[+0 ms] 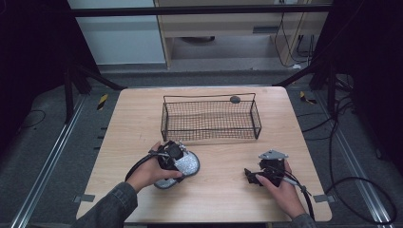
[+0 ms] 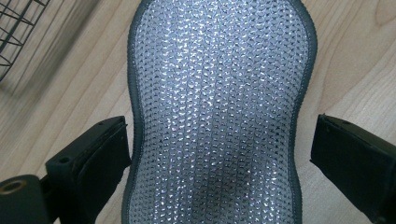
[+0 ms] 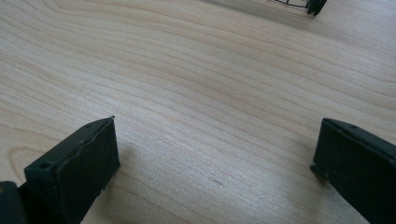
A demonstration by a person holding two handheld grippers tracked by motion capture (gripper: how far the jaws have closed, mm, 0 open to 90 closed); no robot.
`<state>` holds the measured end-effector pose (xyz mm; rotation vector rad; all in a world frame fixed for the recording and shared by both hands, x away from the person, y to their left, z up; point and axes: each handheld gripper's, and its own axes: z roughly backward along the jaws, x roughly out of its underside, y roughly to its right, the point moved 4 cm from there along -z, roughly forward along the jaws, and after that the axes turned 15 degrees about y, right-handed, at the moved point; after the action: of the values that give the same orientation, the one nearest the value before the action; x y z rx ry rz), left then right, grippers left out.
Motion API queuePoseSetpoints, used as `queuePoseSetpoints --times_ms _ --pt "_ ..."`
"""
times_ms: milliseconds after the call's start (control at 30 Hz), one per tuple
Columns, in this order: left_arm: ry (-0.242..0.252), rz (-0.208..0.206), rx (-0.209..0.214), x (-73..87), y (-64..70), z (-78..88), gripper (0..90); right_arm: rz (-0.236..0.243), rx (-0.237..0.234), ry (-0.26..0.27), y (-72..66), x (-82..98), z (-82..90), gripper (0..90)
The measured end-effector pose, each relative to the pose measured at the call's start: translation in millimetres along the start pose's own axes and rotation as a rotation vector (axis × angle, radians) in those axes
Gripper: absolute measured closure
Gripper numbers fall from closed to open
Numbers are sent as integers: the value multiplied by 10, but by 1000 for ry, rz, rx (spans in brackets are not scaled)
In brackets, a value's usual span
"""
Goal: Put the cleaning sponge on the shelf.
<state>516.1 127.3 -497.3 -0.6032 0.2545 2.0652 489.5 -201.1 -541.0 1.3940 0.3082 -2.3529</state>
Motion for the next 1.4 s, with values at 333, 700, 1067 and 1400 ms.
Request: queuePoseSetpoints --times_ms 333,700,1067,1400 --pt "-8 16 7 44 -31 -75 38 0 0 0 0 0 0 4" --pt "-14 57 33 83 -103 -164 14 0 0 0 0 0 0 4" --pt "1 54 46 85 -104 -176 41 0 0 0 0 0 0 4" --pt "46 30 37 33 -89 -78 54 1 0 0 0 0 0 4"
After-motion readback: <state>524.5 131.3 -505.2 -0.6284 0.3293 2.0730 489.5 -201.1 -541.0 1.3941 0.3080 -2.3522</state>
